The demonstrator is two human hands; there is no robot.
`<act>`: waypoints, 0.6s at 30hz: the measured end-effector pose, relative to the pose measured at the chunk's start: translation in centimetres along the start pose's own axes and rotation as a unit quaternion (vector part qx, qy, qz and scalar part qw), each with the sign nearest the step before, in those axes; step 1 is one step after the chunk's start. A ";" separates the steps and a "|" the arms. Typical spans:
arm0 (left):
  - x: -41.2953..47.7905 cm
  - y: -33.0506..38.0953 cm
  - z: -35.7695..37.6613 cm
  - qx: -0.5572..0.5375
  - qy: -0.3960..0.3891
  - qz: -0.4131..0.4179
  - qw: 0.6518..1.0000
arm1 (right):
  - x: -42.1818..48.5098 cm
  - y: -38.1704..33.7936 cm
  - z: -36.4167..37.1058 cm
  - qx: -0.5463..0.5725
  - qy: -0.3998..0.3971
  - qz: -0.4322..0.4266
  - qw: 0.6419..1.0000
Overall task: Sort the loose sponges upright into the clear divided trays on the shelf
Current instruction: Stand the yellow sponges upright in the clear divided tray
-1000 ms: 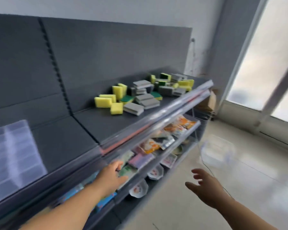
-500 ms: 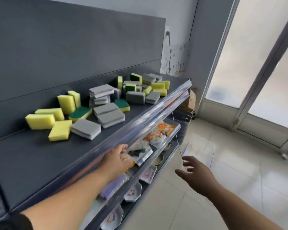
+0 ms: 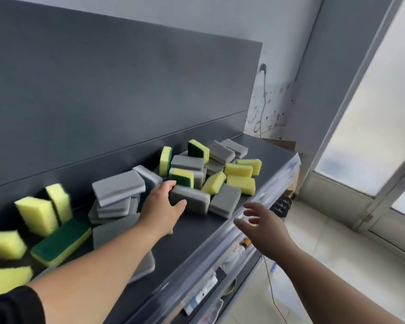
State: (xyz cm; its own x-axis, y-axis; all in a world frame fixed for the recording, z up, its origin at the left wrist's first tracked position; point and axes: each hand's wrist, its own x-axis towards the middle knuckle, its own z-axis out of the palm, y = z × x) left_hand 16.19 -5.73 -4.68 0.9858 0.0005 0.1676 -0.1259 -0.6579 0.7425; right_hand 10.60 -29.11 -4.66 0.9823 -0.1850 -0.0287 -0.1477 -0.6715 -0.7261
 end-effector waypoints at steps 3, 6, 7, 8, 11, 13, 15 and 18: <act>3.3 0.3 1.3 0.012 0.040 -0.042 0.998 | 6.4 -0.9 -0.1 -0.029 -0.016 -0.030 0.999; 5.6 0.6 3.0 0.028 0.077 -0.115 0.990 | 12.4 -1.9 -0.1 -0.076 -0.039 -0.031 0.996; 6.2 0.6 3.6 0.024 0.084 -0.145 0.986 | 14.2 -2.2 0.0 -0.098 -0.053 -0.029 0.993; 6.6 0.6 4.3 0.021 0.090 -0.172 0.981 | 15.7 -2.5 0.2 -0.117 -0.072 -0.030 0.990; 7.9 0.7 6.1 0.024 0.108 -0.233 0.966 | 18.8 -3.1 1.2 -0.121 -0.133 -0.051 0.982; 8.6 1.0 6.7 0.029 0.127 -0.246 0.960 | 19.9 -3.4 2.0 -0.106 -0.163 -0.070 0.978; 9.2 1.4 7.1 0.040 0.135 -0.245 0.959 | 20.5 -3.5 2.6 -0.094 -0.182 -0.088 0.975; 9.4 1.9 7.3 0.034 0.152 -0.241 0.958 | 20.8 -3.2 2.7 -0.027 -0.195 -0.095 0.976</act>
State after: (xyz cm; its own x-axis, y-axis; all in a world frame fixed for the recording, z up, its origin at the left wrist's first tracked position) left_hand 25.98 -12.52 -6.42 0.8488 0.5287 0.0051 0.3530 -0.5739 0.7389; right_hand 31.83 -28.88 -4.79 0.9599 0.2267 -0.1649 0.0454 -0.7063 -0.7064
